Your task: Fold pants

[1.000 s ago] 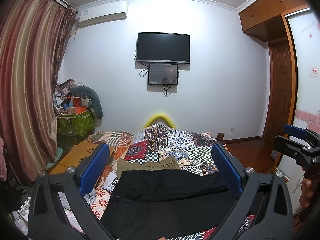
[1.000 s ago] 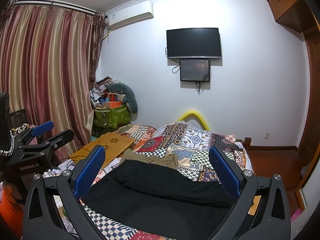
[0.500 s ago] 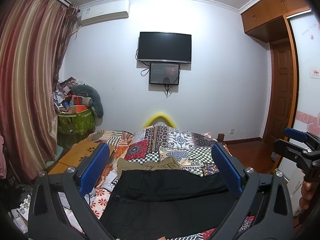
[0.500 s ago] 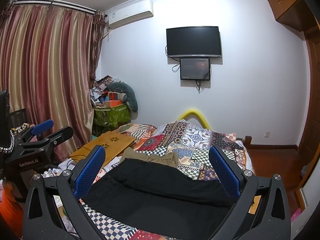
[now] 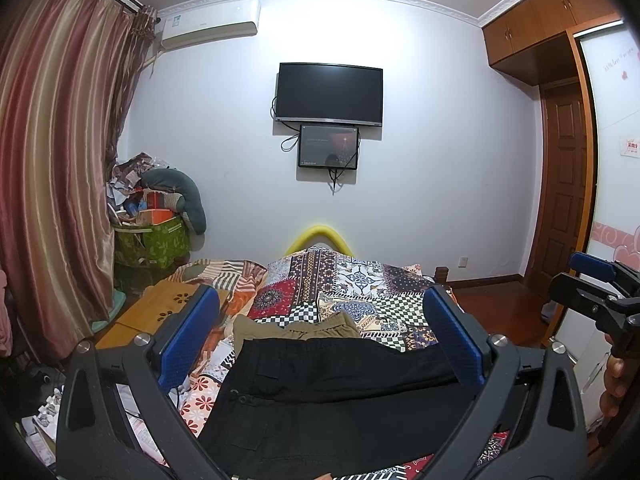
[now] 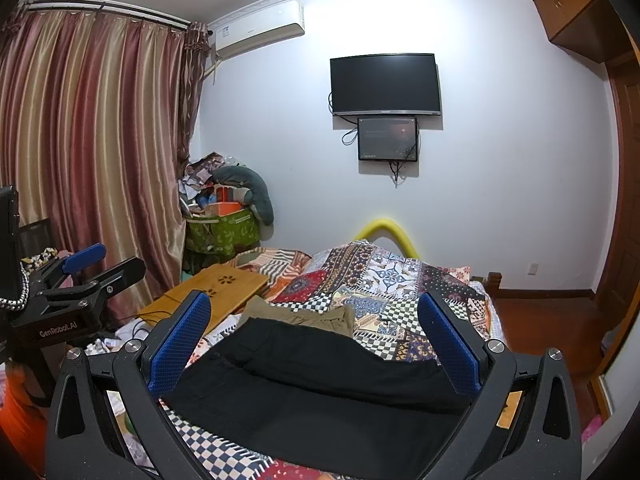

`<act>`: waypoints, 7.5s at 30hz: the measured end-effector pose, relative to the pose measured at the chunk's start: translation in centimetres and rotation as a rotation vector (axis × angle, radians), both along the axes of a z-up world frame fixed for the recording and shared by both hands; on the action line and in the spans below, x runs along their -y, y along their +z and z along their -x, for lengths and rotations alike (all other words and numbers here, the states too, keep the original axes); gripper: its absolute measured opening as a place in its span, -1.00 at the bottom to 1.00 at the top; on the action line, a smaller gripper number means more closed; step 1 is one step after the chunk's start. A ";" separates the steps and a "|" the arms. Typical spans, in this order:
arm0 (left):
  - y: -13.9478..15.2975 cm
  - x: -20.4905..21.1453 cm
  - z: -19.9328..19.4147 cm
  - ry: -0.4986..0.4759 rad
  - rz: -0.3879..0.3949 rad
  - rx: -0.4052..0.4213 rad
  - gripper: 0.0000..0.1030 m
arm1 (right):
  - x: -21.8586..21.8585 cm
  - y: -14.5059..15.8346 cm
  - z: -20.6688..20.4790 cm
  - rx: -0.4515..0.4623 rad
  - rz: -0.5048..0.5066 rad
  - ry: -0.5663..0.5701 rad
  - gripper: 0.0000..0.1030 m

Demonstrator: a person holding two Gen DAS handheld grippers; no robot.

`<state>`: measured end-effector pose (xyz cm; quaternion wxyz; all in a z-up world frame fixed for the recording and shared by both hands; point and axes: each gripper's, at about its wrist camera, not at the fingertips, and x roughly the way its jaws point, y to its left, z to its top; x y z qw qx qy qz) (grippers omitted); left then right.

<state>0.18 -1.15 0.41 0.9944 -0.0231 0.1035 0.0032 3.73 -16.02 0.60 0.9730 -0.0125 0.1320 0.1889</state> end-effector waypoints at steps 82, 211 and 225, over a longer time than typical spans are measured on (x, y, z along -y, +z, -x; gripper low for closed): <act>-28.0 -15.7 -39.2 0.169 -0.021 -0.694 0.83 | 20.6 -20.8 -27.3 -0.563 0.120 -0.504 0.88; -24.1 -16.2 -20.2 0.077 -0.002 -0.795 0.34 | 21.4 -24.1 -9.7 -0.815 0.024 -0.438 -0.03; -31.0 -15.9 -15.7 0.117 -0.038 -0.905 0.34 | 19.8 -26.3 -6.9 -0.879 0.057 -0.410 0.00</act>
